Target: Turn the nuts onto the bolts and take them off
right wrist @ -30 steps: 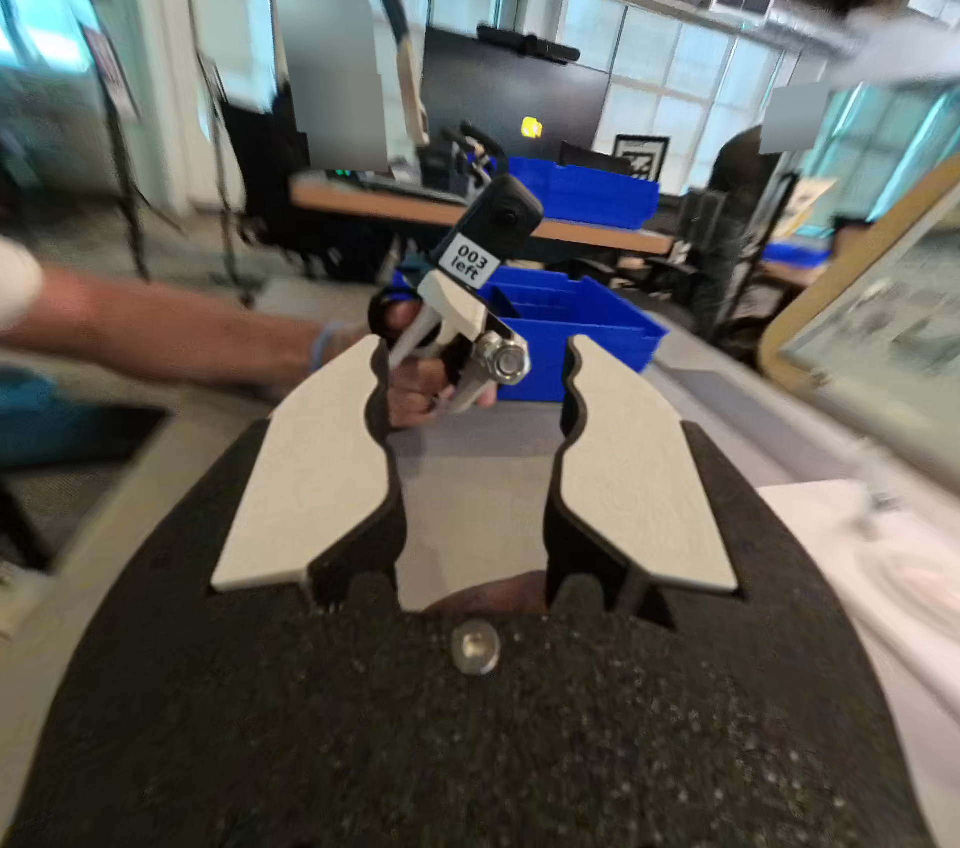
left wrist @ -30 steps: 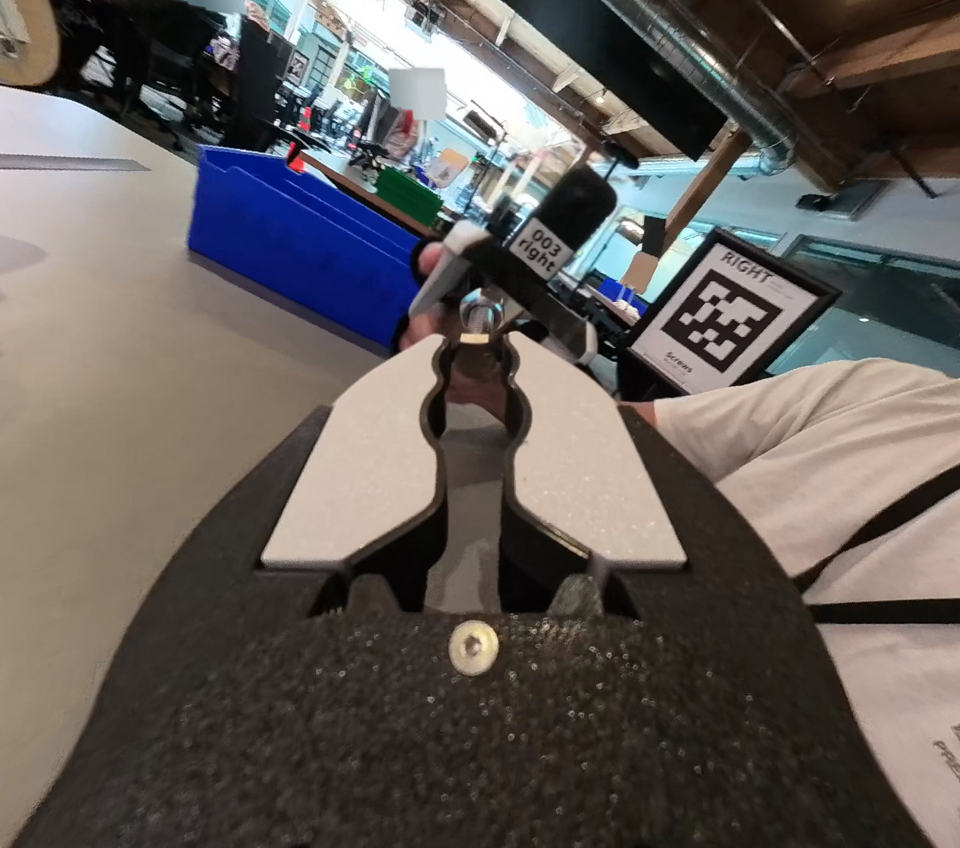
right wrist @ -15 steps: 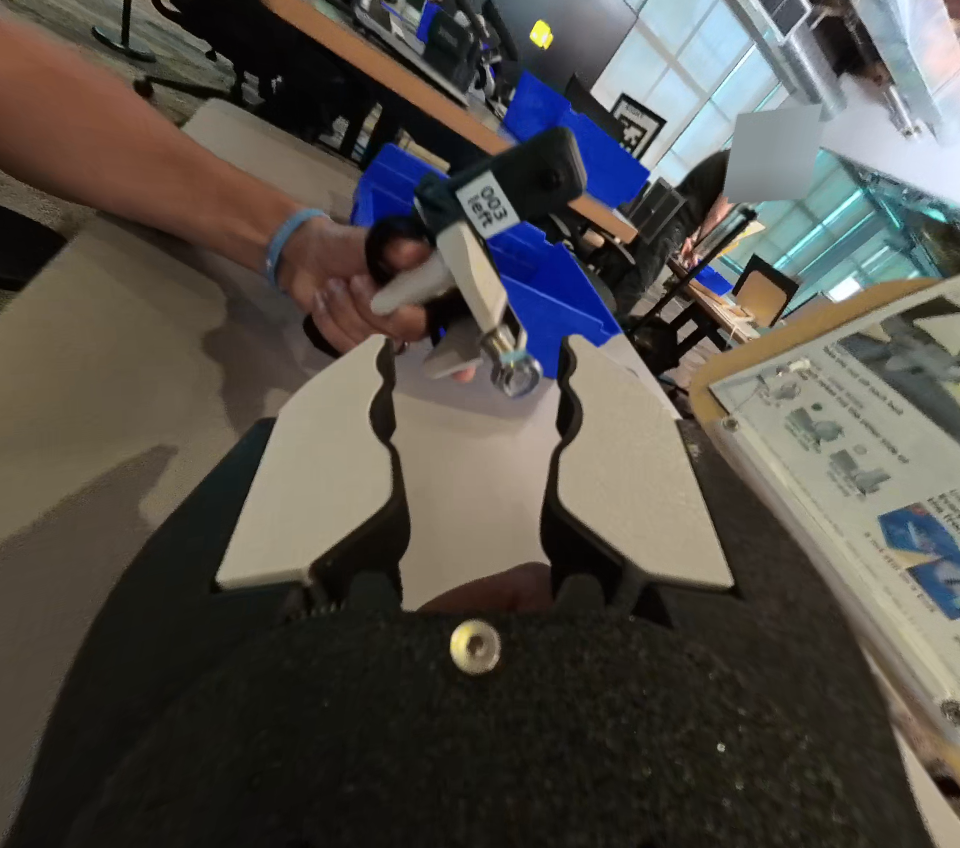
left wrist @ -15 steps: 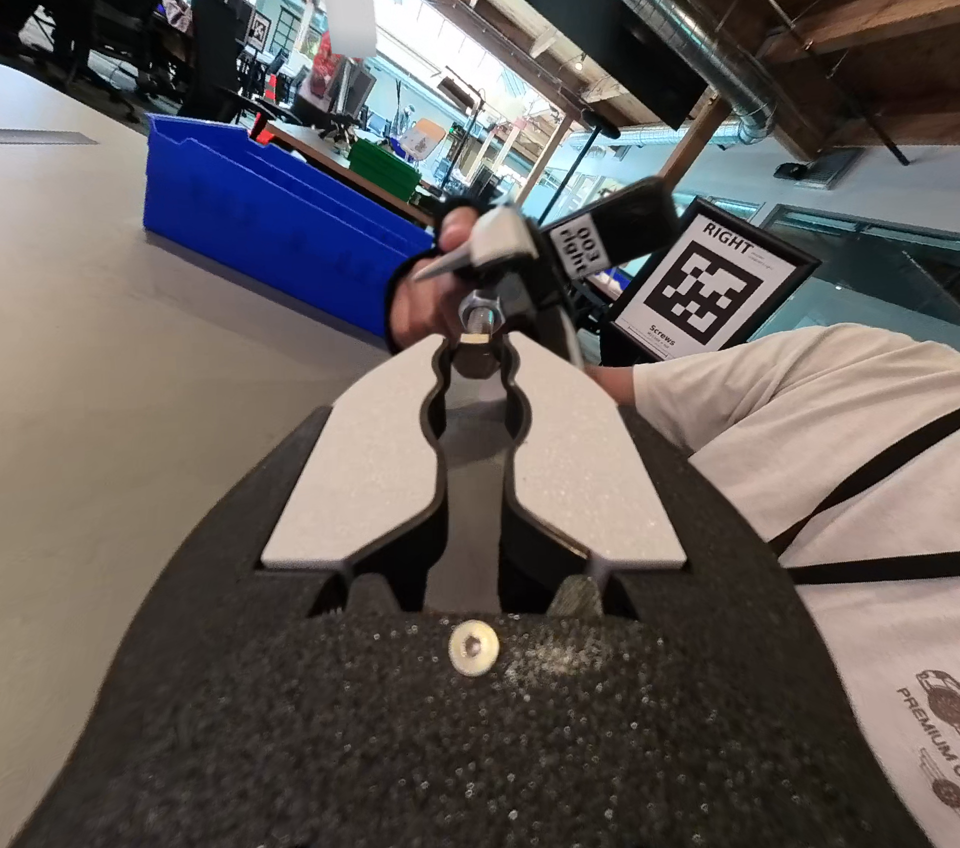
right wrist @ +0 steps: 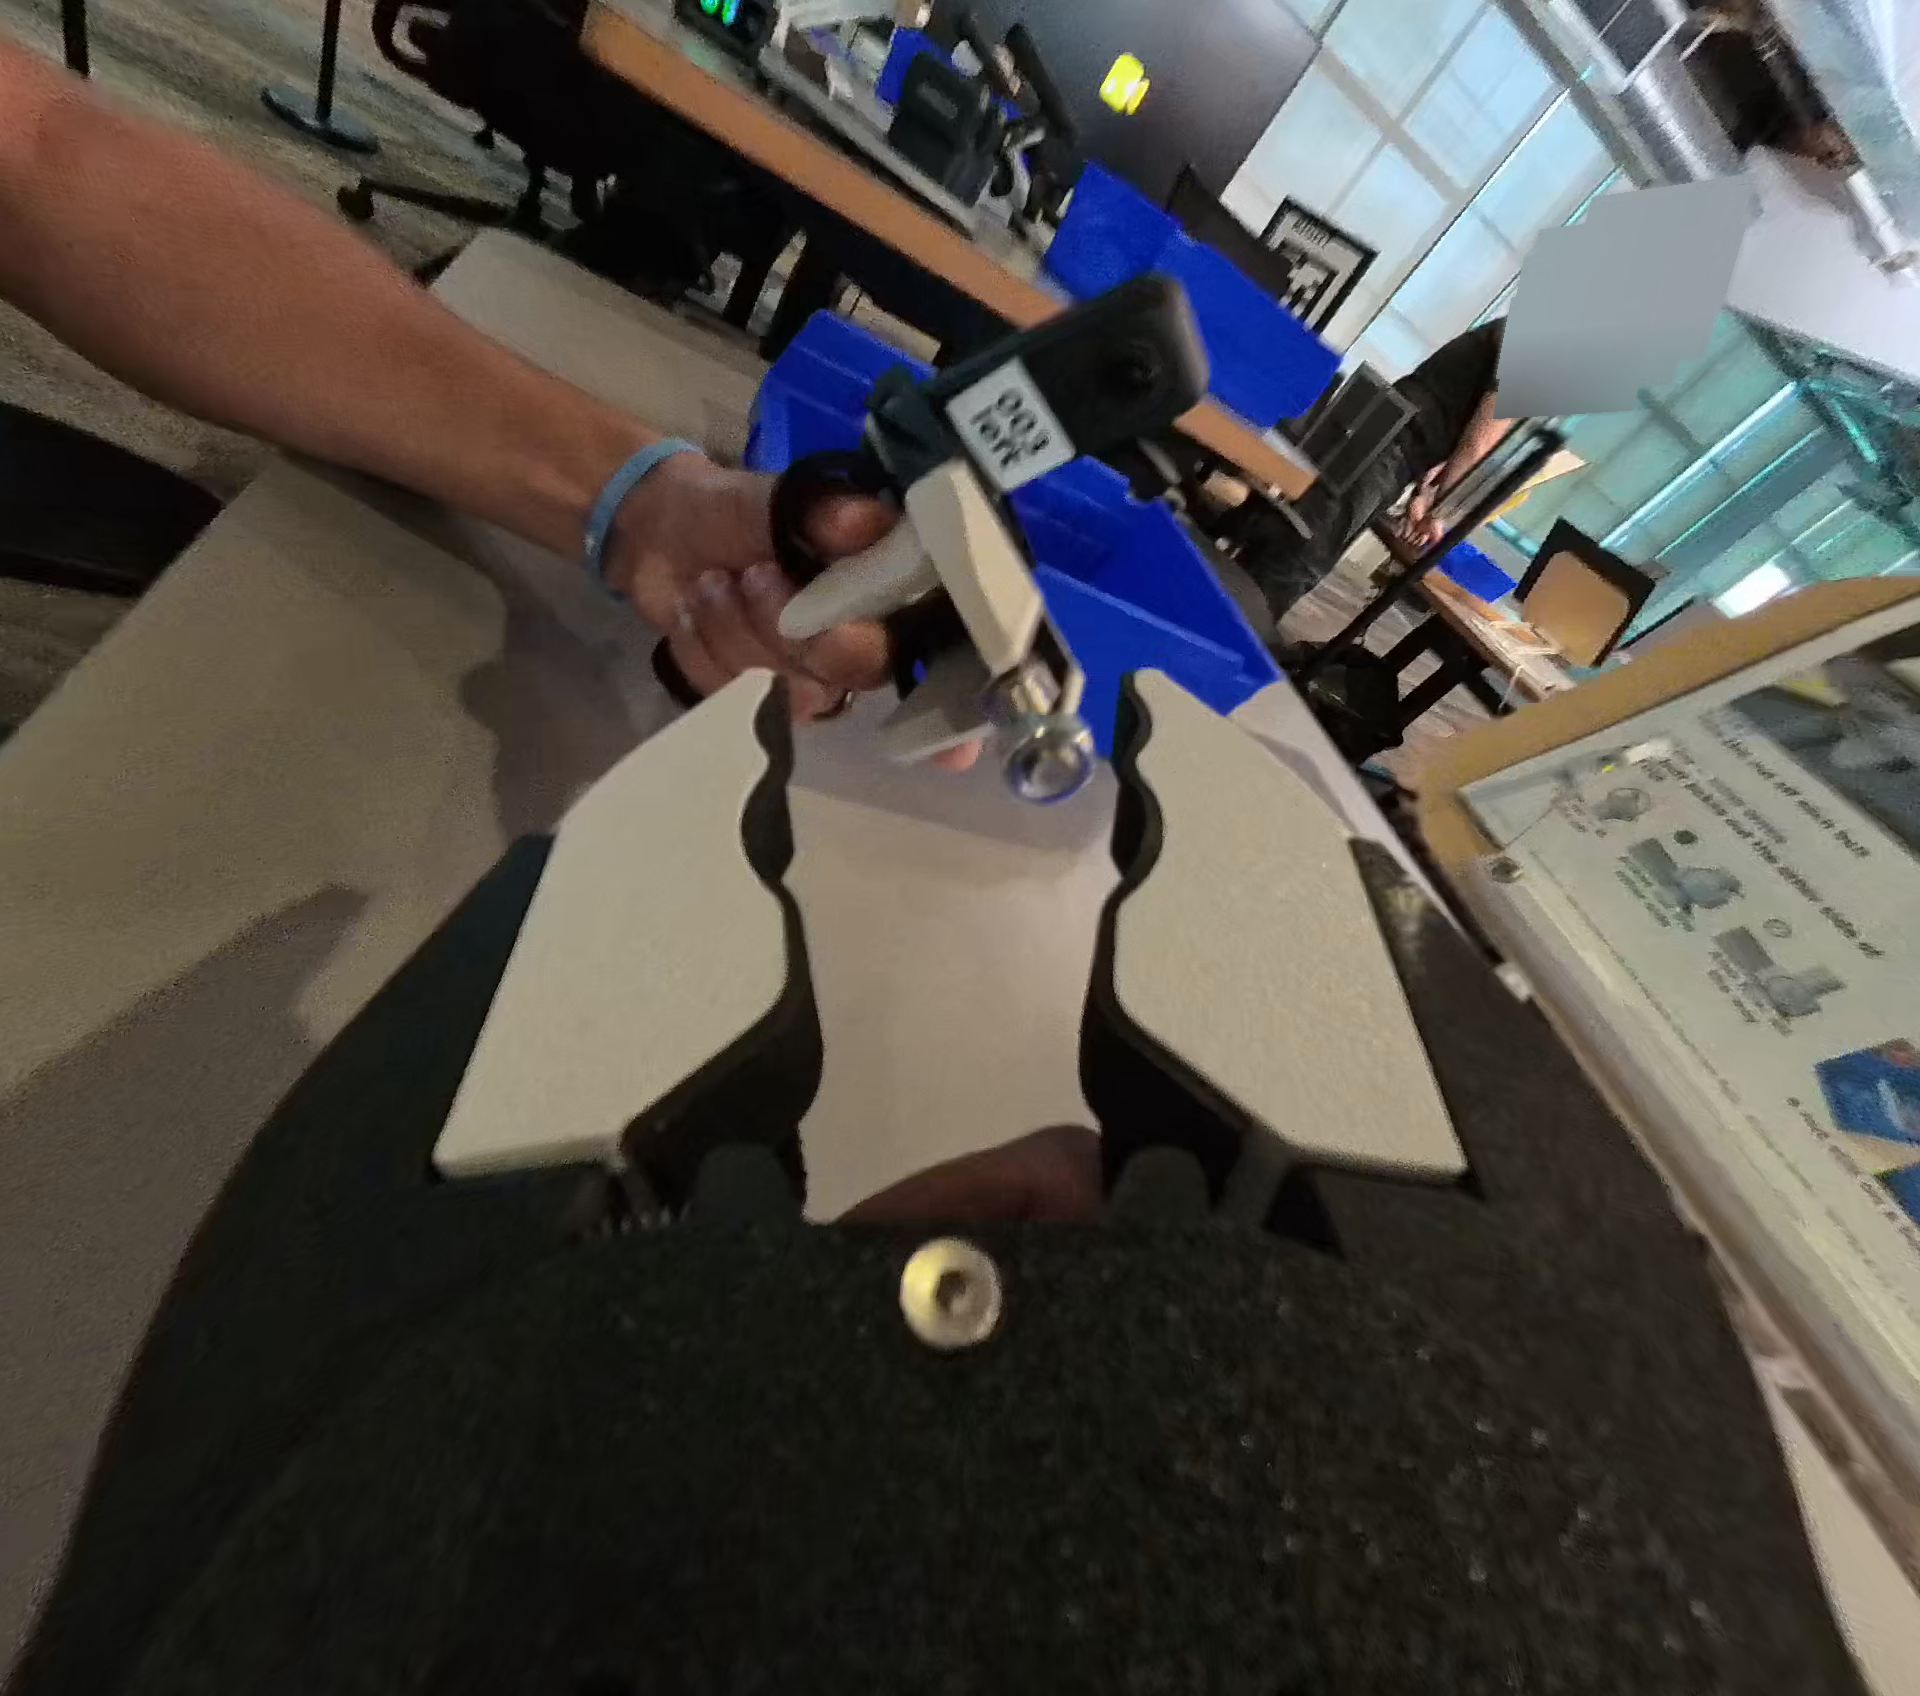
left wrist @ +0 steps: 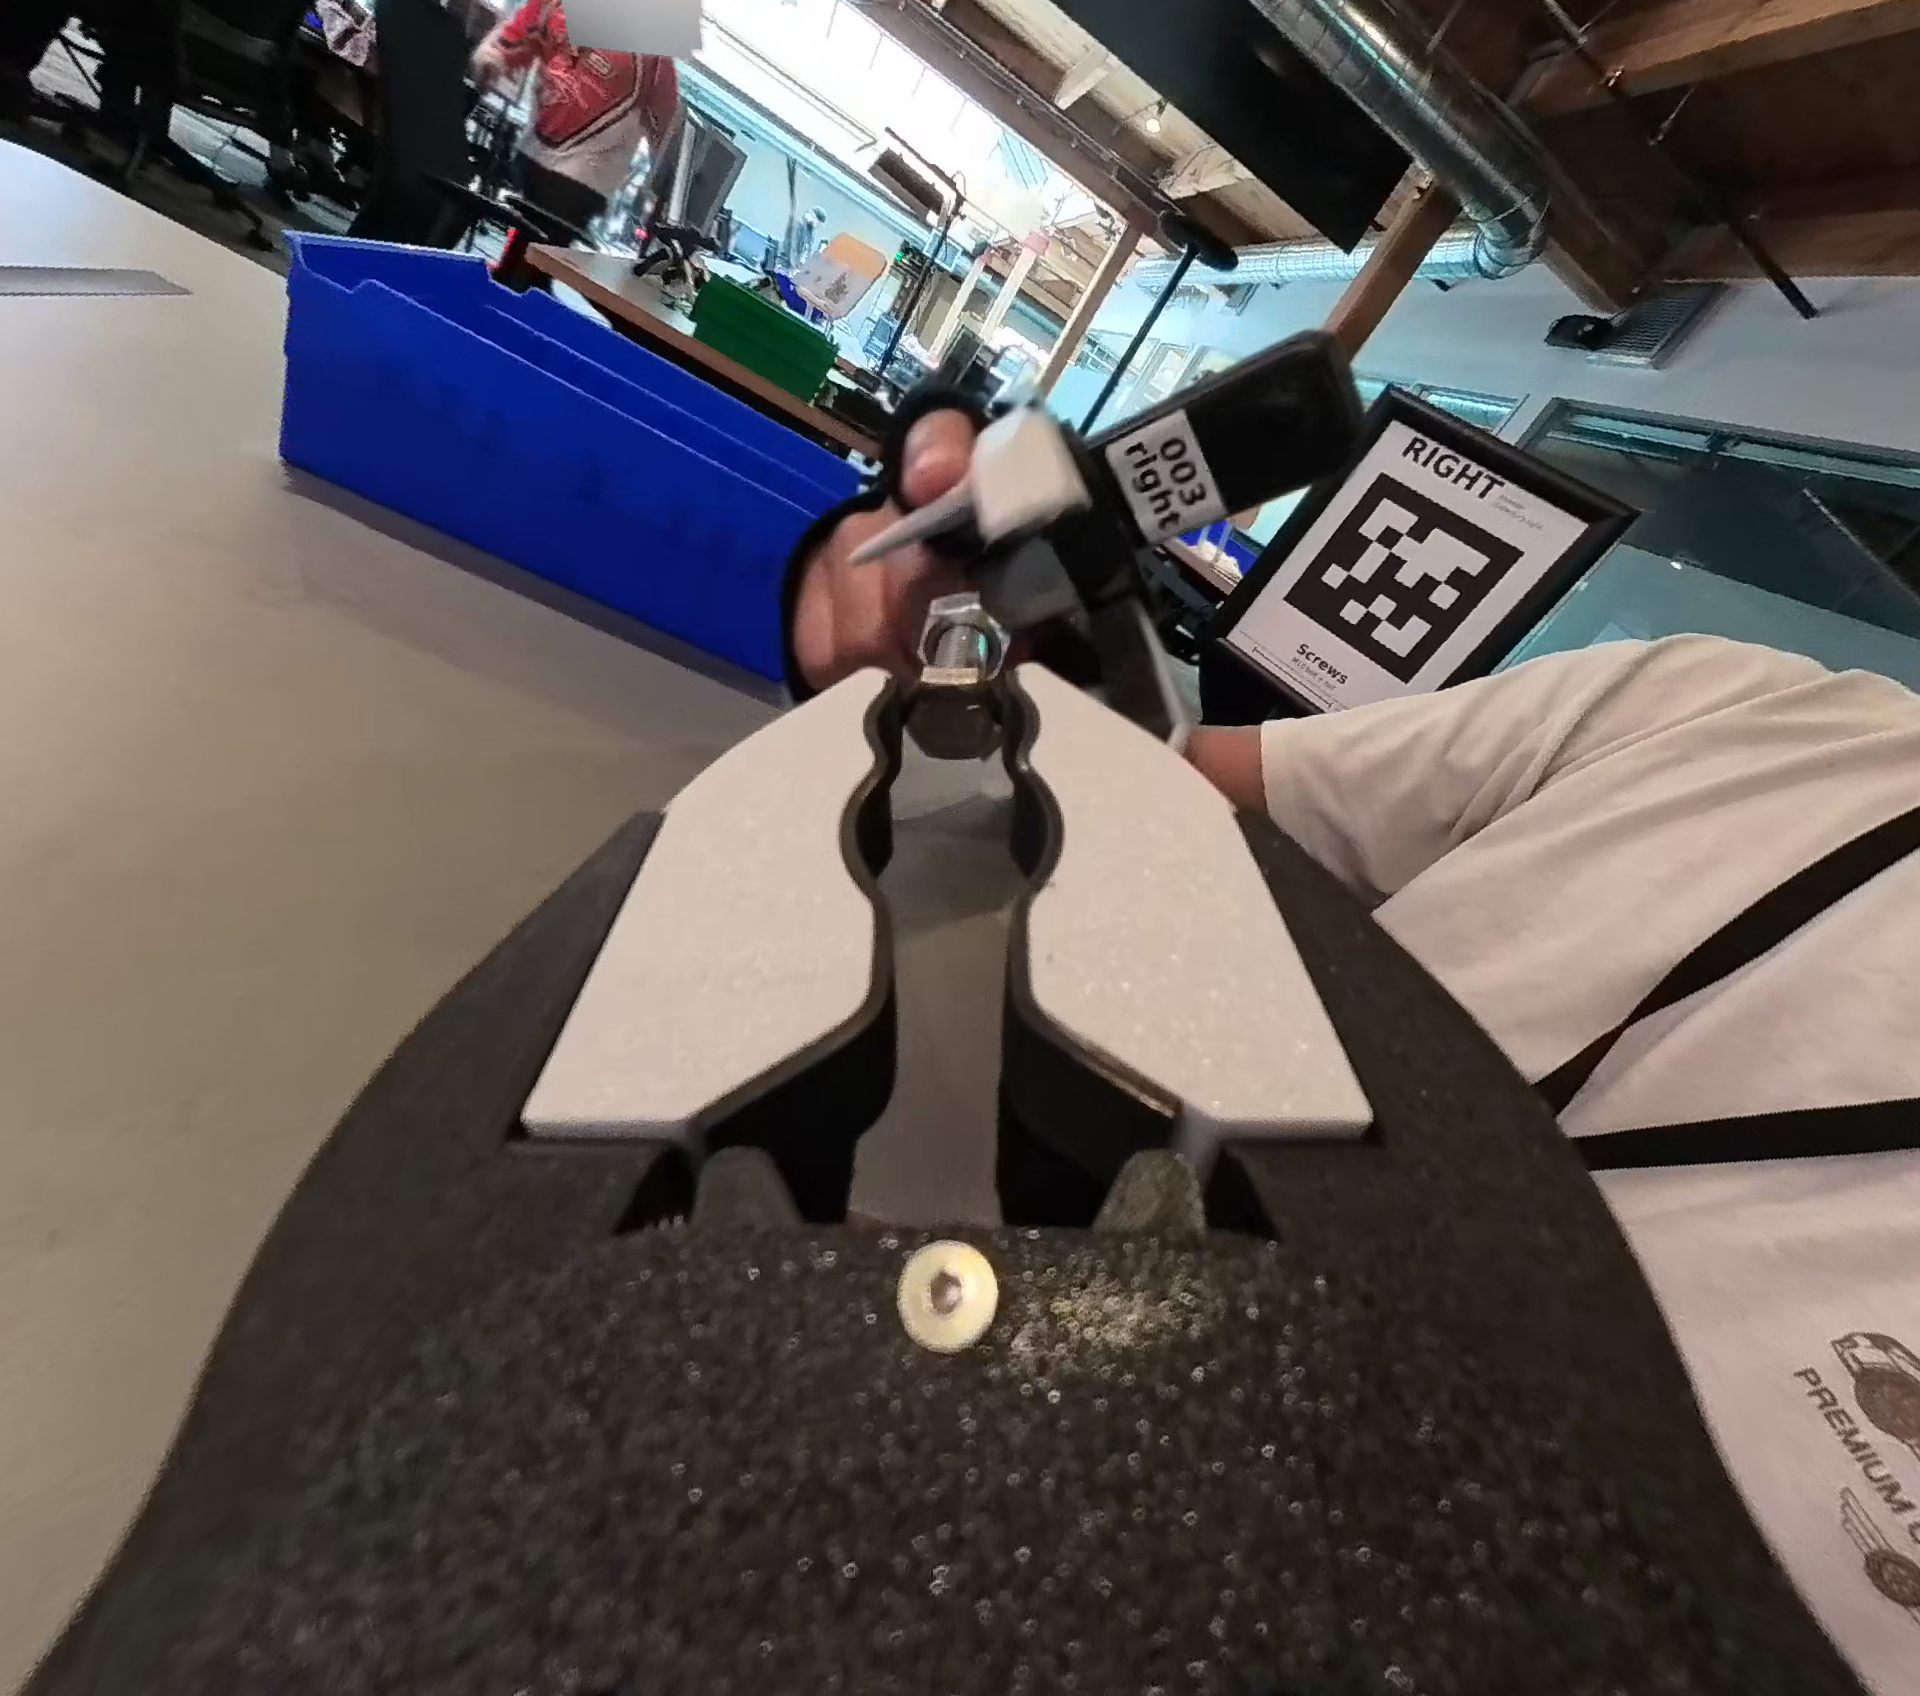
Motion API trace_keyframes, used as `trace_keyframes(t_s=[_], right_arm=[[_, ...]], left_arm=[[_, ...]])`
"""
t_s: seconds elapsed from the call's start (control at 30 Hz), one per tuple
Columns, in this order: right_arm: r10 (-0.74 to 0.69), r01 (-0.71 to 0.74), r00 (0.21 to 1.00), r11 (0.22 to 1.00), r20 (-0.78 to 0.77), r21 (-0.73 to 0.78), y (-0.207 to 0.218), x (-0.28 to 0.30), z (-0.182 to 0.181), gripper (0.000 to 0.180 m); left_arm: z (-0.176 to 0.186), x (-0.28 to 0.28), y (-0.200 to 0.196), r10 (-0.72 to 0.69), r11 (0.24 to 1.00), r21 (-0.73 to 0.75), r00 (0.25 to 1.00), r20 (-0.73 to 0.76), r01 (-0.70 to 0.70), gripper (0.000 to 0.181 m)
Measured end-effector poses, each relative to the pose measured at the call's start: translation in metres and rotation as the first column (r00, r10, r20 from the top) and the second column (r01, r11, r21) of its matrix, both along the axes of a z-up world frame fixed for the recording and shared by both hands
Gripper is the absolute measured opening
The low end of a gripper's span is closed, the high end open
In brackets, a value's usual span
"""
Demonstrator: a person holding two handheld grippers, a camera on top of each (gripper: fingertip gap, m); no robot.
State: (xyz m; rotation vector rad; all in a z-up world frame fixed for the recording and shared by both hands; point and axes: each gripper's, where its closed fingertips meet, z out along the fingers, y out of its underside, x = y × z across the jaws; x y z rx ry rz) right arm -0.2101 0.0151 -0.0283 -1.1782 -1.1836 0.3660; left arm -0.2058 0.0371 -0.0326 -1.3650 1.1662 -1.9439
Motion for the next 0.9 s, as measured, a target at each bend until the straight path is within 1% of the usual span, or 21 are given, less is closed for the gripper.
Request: trace_keyframes(t_s=[0.1, 0.17, 0.23, 0.3, 0.33, 0.37, 0.4, 0.47, 0.5, 0.57, 0.6, 0.63, 0.73, 0.77, 0.83, 0.9], right_arm=[[-0.023, 0.027, 0.999, 0.996, 0.044, -0.085, 0.018, 0.001, -0.037, 0.060], [-0.044, 0.048, 0.999, 0.990, 0.032, -0.131, 0.027, 0.009, -0.048, 0.060], [-0.044, 0.044, 0.999, 0.995, 0.003, -0.091, 0.021, 0.012, -0.030, 0.058], [-0.009, 0.008, 0.999, 1.000, -0.051, -0.025, 0.004, 0.010, 0.002, 0.056], [0.010, -0.011, 0.998, 1.000, -0.062, -0.005, -0.003, 0.007, 0.012, 0.055], [0.023, -0.023, 0.998, 1.000, -0.055, 0.003, -0.008, 0.003, 0.015, 0.056], [0.030, -0.030, 0.999, 1.000, -0.036, -0.004, -0.008, -0.001, 0.010, 0.056], [0.009, -0.008, 1.000, 0.999, 0.010, -0.047, 0.003, -0.004, -0.017, 0.061], [0.000, 0.002, 1.000, 0.996, 0.026, -0.087, 0.011, -0.002, -0.034, 0.056], [-0.027, 0.034, 0.999, 0.985, 0.042, -0.167, 0.024, 0.005, -0.057, 0.059], [-0.040, 0.046, 0.998, 0.987, 0.043, -0.154, 0.025, 0.008, -0.055, 0.059], [-0.045, 0.047, 0.999, 0.991, 0.022, -0.125, 0.023, 0.010, -0.045, 0.057], [-0.029, 0.025, 0.996, 0.999, -0.088, -0.047, 0.007, 0.013, -0.001, 0.055], [-0.014, 0.012, 0.995, 1.000, -0.102, -0.018, 0.000, 0.012, 0.009, 0.053], [0.006, -0.006, 0.996, 1.000, -0.091, 0.002, -0.008, 0.004, 0.012, 0.053], [0.003, -0.005, 0.999, 1.000, -0.046, -0.030, -0.003, -0.003, -0.007, 0.055]], left_arm=[[0.004, 0.000, -0.007, -0.023, 1.000, 0.009, 1.000, 0.015, 0.023, 0.018], [0.005, 0.000, -0.008, -0.020, 1.000, 0.019, 1.000, 0.015, 0.019, 0.018], [0.003, 0.000, -0.006, -0.017, 1.000, 0.020, 1.000, 0.007, 0.017, 0.018], [0.000, 0.000, -0.003, -0.009, 1.000, 0.014, 1.000, -0.003, 0.009, 0.018], [-0.002, 0.000, -0.001, -0.007, 1.000, 0.009, 1.000, -0.010, 0.007, 0.018], [-0.003, 0.001, 0.000, -0.004, 1.000, 0.004, 1.000, -0.011, 0.004, 0.018], [-0.003, 0.001, -0.001, -0.008, 1.000, 0.001, 1.000, -0.012, 0.008, 0.018], [-0.002, 0.002, -0.003, -0.012, 1.000, 0.006, 1.000, -0.010, 0.012, 0.018], [-0.001, 0.001, -0.005, -0.020, 1.000, 0.009, 1.000, -0.004, 0.020, 0.018], [0.003, 0.000, -0.008, -0.029, 1.000, 0.010, 1.000, 0.013, 0.029, 0.018], [0.003, 0.001, -0.009, -0.027, 0.999, 0.018, 1.000, 0.009, 0.027, 0.018], [0.003, 0.001, -0.009, -0.025, 0.999, 0.024, 1.000, 0.006, 0.025, 0.018], [0.001, 0.001, -0.006, -0.019, 1.000, 0.014, 1.000, 0.003, 0.019, 0.018], [0.000, 0.001, -0.005, -0.016, 1.000, 0.013, 1.000, -0.001, 0.016, 0.018], [-0.001, 0.001, -0.004, -0.016, 1.000, 0.008, 1.000, -0.003, 0.016, 0.018], [0.001, 0.001, -0.006, -0.023, 1.000, 0.005, 1.000, 0.004, 0.023, 0.018]])
